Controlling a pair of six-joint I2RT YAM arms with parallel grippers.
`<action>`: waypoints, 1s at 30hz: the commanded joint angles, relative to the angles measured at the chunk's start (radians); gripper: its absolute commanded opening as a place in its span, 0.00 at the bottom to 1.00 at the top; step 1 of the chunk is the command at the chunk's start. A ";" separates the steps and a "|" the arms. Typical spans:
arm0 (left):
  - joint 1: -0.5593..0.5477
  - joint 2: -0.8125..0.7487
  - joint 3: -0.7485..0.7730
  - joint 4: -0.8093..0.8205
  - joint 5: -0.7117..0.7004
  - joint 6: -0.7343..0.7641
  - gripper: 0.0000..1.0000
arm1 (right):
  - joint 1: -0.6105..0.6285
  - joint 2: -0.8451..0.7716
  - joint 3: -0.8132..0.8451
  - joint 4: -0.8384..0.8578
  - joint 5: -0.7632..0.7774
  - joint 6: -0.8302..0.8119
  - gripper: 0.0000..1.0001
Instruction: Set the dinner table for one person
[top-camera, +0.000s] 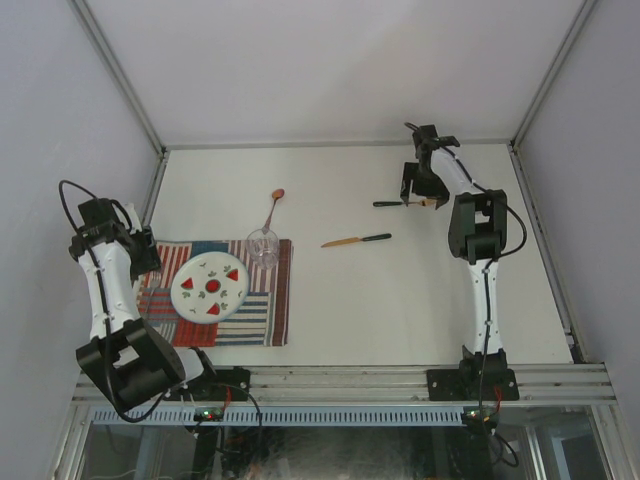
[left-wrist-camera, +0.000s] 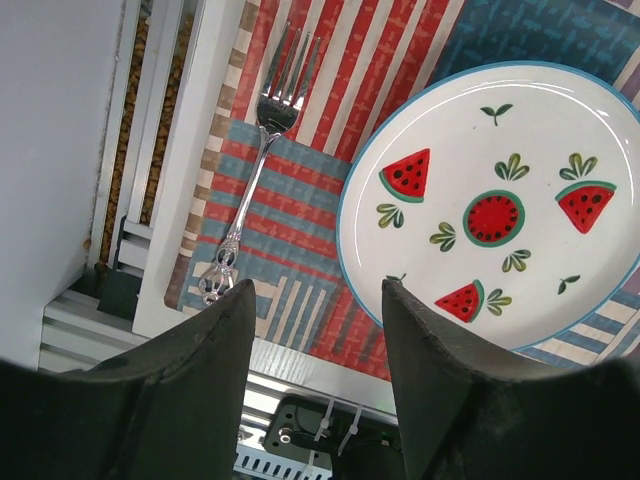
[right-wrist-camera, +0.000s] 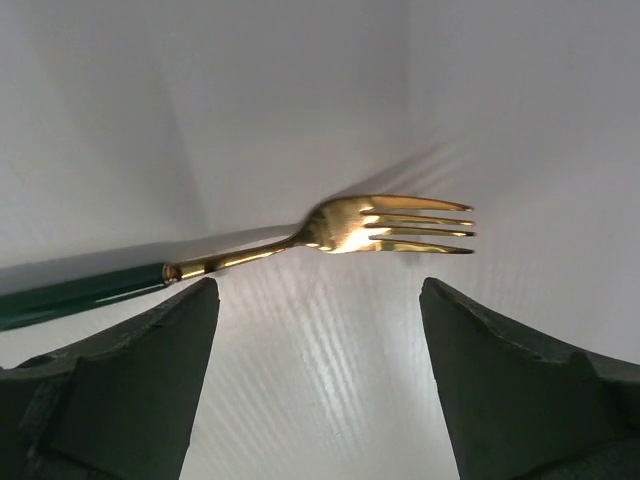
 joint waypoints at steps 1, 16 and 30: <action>-0.008 0.004 0.053 -0.006 -0.019 -0.055 0.58 | -0.029 0.040 0.136 -0.008 0.021 -0.070 0.82; -0.015 -0.004 0.079 -0.028 -0.029 -0.056 0.58 | -0.034 -0.012 0.131 0.084 -0.056 -0.009 0.81; -0.015 -0.057 0.036 -0.008 -0.010 0.080 0.57 | 0.193 -0.060 0.153 0.219 0.006 0.235 0.81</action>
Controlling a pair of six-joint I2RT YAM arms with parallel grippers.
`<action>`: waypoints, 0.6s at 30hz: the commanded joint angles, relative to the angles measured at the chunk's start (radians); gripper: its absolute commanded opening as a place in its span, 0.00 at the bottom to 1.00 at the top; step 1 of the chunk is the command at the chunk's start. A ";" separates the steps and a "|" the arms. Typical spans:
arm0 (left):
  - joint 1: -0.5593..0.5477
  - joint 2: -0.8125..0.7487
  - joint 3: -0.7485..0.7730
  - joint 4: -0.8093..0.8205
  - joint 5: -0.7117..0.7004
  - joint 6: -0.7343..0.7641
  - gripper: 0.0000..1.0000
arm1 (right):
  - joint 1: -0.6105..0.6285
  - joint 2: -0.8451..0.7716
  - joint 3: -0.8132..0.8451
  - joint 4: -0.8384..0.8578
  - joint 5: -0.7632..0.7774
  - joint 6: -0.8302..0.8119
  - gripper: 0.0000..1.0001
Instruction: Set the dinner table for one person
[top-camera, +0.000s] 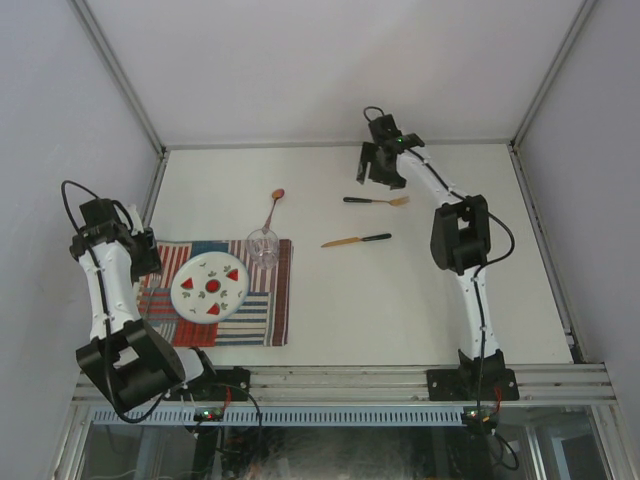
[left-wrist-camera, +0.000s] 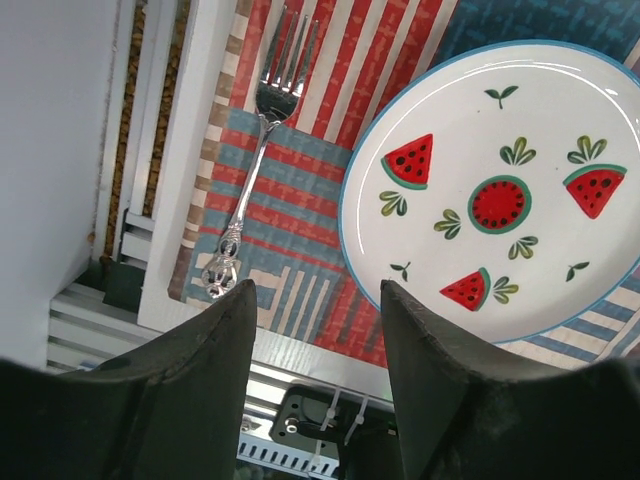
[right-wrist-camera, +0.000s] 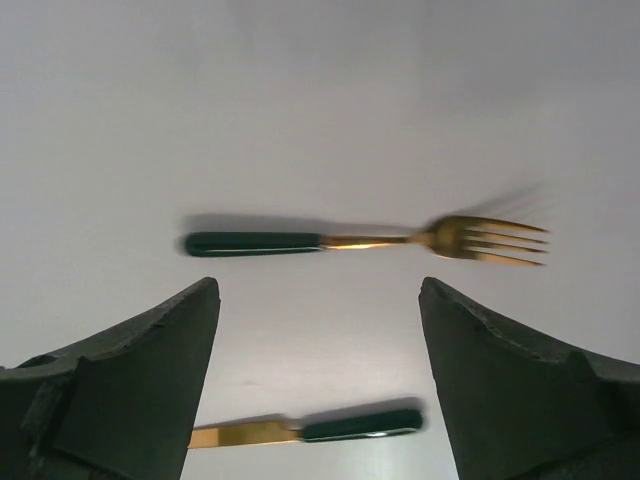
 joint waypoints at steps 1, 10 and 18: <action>-0.007 -0.079 0.023 0.019 -0.013 0.096 0.57 | 0.031 0.038 0.174 0.015 -0.004 0.101 0.81; -0.006 -0.134 -0.039 0.030 -0.021 0.128 0.58 | 0.088 0.009 0.032 0.142 0.005 0.104 0.81; -0.006 -0.110 -0.024 0.024 0.001 0.110 0.58 | 0.093 0.135 0.156 0.198 -0.095 0.139 0.80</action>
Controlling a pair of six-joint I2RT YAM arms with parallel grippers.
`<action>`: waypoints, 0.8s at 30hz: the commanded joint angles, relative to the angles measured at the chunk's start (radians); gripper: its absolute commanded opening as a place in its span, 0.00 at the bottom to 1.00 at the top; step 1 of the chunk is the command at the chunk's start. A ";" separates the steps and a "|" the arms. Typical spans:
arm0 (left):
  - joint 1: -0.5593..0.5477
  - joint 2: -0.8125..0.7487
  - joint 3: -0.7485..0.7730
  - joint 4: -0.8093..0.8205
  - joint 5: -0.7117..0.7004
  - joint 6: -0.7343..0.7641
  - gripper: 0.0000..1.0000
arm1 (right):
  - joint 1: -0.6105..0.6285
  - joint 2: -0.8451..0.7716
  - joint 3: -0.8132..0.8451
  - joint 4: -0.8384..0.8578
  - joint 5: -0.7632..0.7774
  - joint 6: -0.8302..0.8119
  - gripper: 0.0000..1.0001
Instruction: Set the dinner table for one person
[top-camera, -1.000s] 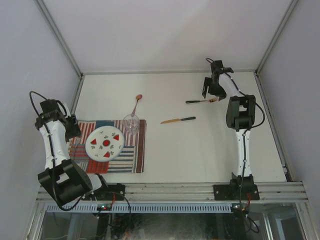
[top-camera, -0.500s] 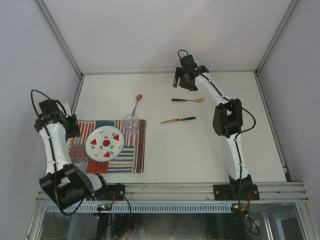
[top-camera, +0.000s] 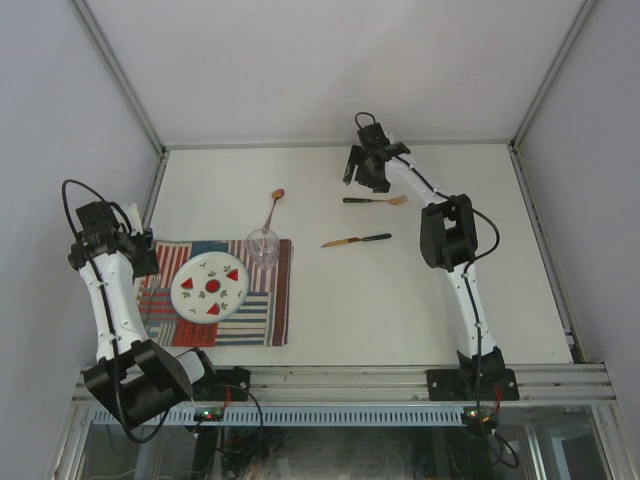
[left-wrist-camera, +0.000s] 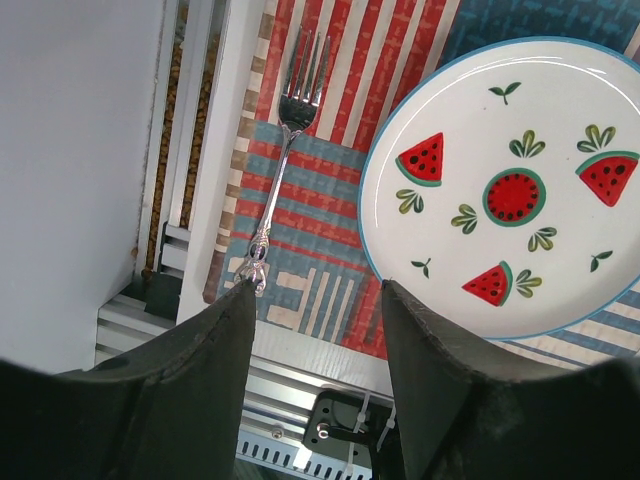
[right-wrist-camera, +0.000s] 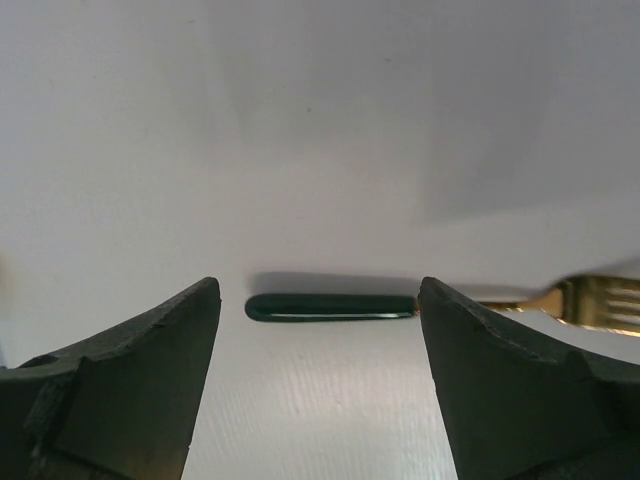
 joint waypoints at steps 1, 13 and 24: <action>-0.005 -0.003 -0.006 0.015 0.012 0.007 0.58 | 0.017 0.022 0.063 0.110 -0.051 0.024 0.80; -0.005 -0.025 -0.008 0.006 -0.005 0.011 0.58 | 0.062 -0.007 -0.079 0.146 -0.165 0.064 0.68; -0.003 -0.040 -0.035 0.011 0.011 0.016 0.58 | 0.117 -0.317 -0.482 0.152 -0.087 0.009 0.67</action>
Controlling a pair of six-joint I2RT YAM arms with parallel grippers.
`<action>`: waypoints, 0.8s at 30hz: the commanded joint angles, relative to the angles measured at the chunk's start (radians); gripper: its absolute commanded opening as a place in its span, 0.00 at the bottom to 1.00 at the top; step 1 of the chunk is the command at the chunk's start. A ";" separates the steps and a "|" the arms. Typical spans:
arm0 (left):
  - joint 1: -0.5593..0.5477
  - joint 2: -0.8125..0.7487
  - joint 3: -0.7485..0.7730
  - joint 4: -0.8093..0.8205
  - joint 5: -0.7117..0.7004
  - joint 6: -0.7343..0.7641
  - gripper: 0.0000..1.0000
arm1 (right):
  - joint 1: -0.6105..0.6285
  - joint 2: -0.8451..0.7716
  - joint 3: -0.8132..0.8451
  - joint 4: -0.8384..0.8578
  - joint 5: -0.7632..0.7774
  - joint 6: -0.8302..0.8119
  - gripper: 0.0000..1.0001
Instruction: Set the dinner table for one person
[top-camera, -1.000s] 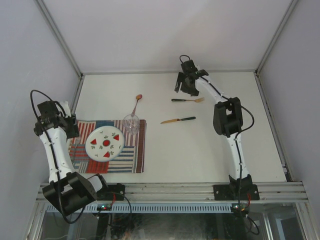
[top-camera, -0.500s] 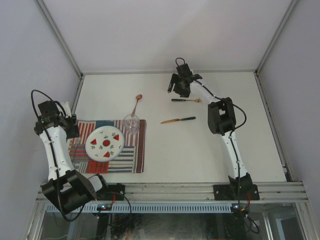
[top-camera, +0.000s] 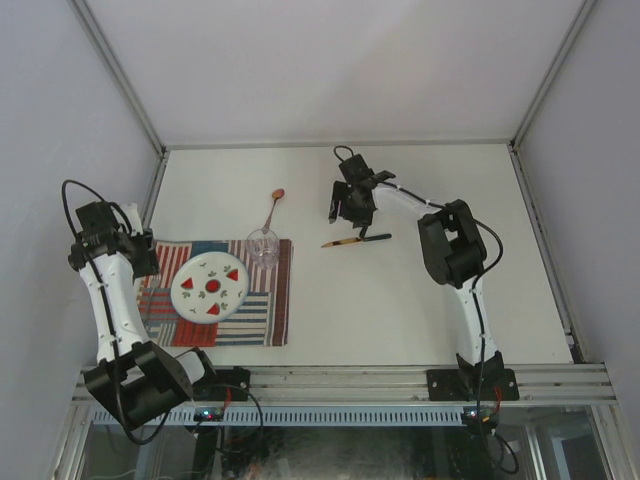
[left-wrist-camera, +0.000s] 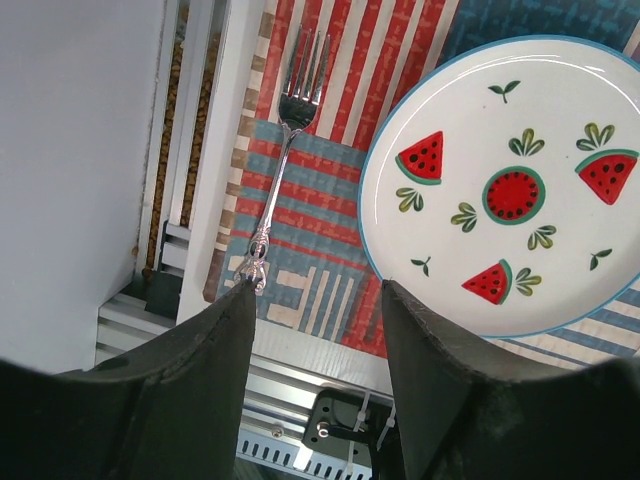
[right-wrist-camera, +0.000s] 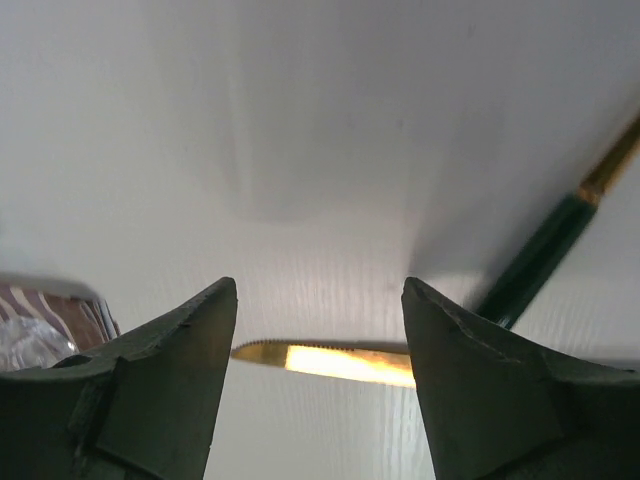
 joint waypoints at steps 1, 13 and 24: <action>-0.004 -0.042 -0.042 0.016 0.016 0.017 0.58 | 0.006 -0.140 -0.069 0.004 0.050 -0.048 0.68; -0.004 -0.051 -0.072 0.034 0.045 0.026 0.58 | 0.065 -0.099 0.122 -0.124 0.200 -0.032 0.71; 0.039 -0.086 -0.103 0.032 0.087 0.109 0.58 | 0.122 -0.122 0.071 -0.360 0.423 0.110 0.72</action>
